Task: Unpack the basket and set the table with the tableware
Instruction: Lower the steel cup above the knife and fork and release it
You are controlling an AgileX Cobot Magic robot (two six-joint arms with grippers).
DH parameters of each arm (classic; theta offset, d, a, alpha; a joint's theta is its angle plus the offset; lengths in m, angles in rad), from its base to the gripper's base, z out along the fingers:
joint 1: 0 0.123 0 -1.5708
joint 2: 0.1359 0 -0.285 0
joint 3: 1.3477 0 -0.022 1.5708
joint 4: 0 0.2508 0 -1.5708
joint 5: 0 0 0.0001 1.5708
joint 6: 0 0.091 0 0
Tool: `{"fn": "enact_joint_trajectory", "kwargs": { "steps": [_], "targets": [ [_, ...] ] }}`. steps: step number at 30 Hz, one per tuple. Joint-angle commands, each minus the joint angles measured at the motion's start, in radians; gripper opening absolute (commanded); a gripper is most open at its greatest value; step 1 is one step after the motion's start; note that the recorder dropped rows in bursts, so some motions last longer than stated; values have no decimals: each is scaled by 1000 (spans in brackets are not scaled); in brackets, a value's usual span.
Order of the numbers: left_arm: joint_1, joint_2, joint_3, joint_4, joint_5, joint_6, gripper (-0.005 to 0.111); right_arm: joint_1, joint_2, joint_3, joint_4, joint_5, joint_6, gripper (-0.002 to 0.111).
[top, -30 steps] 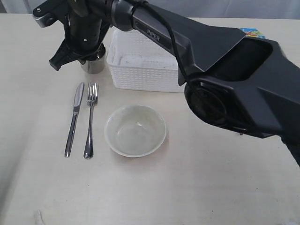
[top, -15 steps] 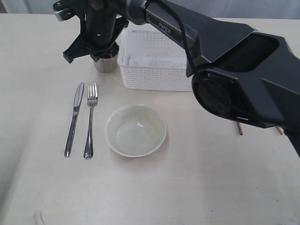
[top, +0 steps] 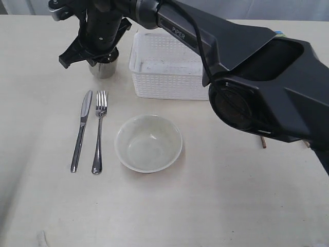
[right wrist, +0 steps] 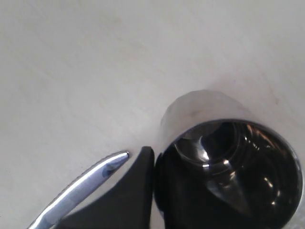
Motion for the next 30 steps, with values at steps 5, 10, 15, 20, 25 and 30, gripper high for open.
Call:
{"fn": "enact_joint_trajectory", "kwargs": {
  "steps": [5, 10, 15, 20, 25, 30],
  "targets": [
    [-1, -4, 3, -3, -11, 0, 0, -2, 14, -10, 12, -21, -11, 0],
    [-1, -4, 3, -3, -11, 0, 0, -2, 19, -10, 15, -25, -11, 12],
    [-1, -4, 3, -3, -11, 0, 0, -2, 19, -10, 15, -29, 0, 34],
    [-1, -4, 3, -3, -11, 0, 0, -2, 17, -10, 15, -46, 2, 34],
    [-1, -4, 3, -3, -11, 0, 0, -2, 6, -59, 15, -43, 0, 34],
    [-1, -4, 3, -3, -11, 0, 0, -2, -43, -75, -3, -12, -5, 34]
  ]
}}
